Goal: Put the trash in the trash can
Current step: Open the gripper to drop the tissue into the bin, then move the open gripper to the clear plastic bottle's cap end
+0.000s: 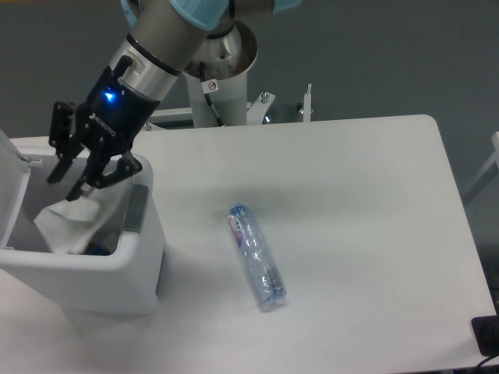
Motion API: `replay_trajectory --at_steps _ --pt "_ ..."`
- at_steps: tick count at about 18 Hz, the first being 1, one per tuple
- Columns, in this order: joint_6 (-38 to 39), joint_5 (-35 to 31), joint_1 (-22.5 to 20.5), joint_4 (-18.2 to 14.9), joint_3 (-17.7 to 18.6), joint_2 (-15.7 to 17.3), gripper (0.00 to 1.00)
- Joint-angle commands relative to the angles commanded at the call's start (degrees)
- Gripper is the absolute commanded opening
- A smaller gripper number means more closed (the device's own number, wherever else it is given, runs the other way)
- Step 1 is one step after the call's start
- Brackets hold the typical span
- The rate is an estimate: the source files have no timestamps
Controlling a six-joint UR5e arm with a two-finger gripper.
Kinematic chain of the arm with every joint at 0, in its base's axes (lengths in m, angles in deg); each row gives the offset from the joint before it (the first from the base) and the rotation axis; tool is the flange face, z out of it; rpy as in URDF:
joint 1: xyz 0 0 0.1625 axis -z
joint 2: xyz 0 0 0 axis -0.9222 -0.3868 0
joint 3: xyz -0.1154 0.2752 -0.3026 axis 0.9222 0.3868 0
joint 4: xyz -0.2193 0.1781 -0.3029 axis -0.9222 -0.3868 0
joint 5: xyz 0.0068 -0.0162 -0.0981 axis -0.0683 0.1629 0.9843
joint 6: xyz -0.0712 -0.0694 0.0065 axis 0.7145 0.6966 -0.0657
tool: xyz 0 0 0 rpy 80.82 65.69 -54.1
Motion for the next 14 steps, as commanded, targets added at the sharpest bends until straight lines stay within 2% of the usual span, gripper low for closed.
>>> replay_trajectory --at_steps 6,14 --pt "0.17 -0.35 -1.31 -0.09 -2.45 -2.1 0.99" --pt "0.7 -0.88 -11.41 -0.61 -7.2 -8.7 1.0"
